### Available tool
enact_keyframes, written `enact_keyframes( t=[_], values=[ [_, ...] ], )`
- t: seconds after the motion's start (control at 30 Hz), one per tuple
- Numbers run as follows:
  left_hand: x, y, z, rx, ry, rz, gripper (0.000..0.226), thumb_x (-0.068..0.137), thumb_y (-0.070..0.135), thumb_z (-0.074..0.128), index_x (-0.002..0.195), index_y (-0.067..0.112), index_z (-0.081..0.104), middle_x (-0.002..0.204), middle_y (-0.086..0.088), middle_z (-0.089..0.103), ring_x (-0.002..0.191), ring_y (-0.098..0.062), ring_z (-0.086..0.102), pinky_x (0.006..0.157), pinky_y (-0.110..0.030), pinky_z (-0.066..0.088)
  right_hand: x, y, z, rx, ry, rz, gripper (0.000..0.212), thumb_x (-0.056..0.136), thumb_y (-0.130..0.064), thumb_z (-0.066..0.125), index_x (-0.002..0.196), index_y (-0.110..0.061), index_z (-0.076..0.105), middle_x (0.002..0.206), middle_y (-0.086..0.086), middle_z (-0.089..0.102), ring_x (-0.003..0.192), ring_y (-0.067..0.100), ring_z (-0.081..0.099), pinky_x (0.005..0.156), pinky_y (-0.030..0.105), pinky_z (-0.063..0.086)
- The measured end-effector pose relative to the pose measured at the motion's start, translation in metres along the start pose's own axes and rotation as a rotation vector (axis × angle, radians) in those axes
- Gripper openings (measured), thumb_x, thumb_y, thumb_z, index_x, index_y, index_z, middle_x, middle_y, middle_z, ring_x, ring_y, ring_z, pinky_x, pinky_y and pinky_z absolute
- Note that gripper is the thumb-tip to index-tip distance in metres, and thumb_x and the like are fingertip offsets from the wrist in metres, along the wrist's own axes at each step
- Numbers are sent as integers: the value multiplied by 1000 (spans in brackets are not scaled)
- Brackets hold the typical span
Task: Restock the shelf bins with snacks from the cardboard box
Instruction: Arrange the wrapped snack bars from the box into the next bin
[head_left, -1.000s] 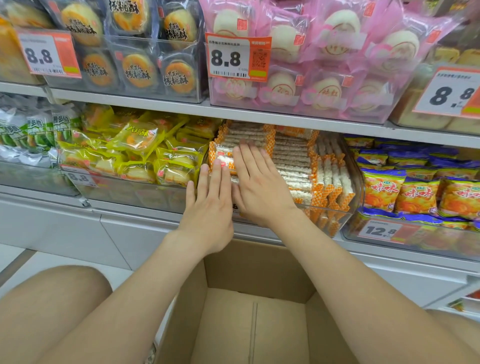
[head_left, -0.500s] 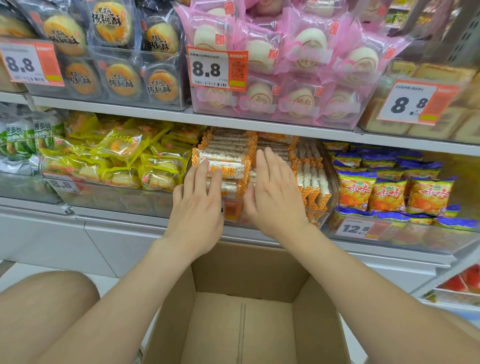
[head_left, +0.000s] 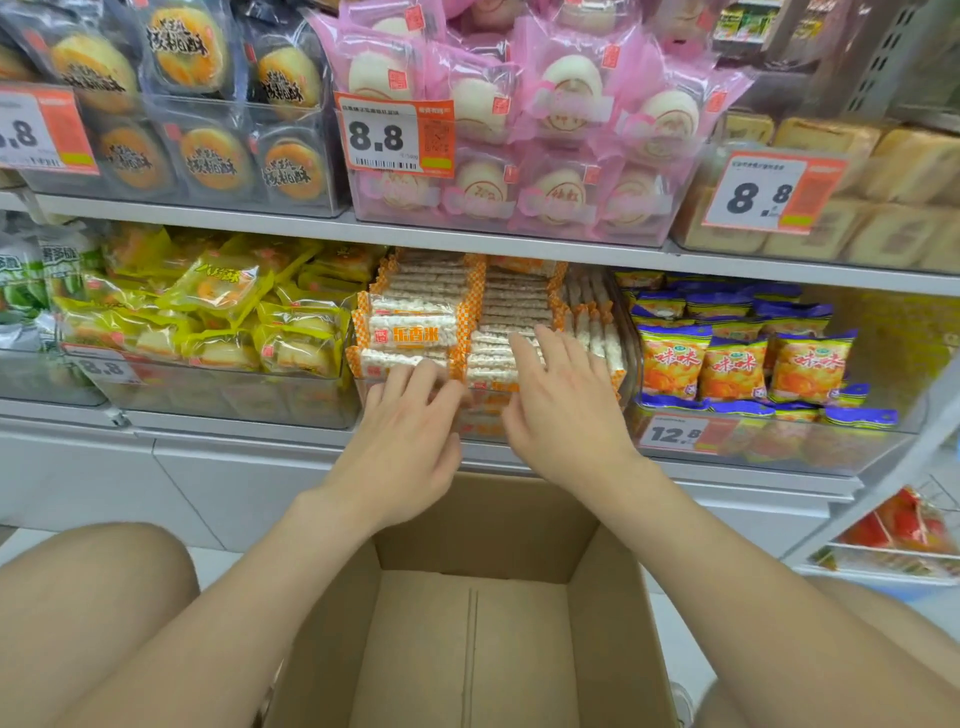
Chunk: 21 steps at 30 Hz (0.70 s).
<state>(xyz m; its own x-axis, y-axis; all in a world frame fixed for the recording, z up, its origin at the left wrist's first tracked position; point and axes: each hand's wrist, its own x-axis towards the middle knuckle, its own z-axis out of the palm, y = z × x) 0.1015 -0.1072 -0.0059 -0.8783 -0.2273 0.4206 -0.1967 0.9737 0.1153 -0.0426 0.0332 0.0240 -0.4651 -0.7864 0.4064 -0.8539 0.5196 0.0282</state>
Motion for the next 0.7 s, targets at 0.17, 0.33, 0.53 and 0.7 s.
enact_keyframes(
  t=[0.17, 0.33, 0.53, 0.7],
  values=[
    [-41, -2, 3, -113, -283, -119, 9, 98, 31, 47, 100, 34, 55, 88, 13, 64, 83, -16, 64, 69, -42, 55, -49, -7, -11, 434, -148, 54, 25, 92, -32, 48, 104, -24, 68, 83, -9, 68, 79, 17, 64, 72, 40, 55],
    [-94, 13, 12, -109, -441, -210, 10, 96, 35, 47, 89, 33, 54, 79, 11, 65, 72, -15, 64, 63, -39, 58, -108, -14, 1, 274, -396, 51, 19, 97, -37, 49, 91, -27, 65, 76, -9, 67, 73, 16, 64, 61, 34, 53],
    [-117, 28, 7, -70, -537, -237, 14, 102, 37, 50, 109, 26, 58, 100, 5, 60, 90, -17, 60, 78, -36, 55, -129, -24, -1, 341, -413, 106, 17, 98, -36, 50, 94, -29, 65, 74, -11, 66, 71, 12, 64, 59, 32, 53],
    [-134, 50, -2, 13, -488, -446, 32, 106, 46, 39, 125, 26, 55, 125, -3, 53, 117, -29, 51, 99, -48, 43, -153, -28, -3, 446, -378, 231, 22, 105, -42, 48, 99, -29, 66, 78, -10, 68, 74, 14, 65, 60, 31, 48]
  ],
)
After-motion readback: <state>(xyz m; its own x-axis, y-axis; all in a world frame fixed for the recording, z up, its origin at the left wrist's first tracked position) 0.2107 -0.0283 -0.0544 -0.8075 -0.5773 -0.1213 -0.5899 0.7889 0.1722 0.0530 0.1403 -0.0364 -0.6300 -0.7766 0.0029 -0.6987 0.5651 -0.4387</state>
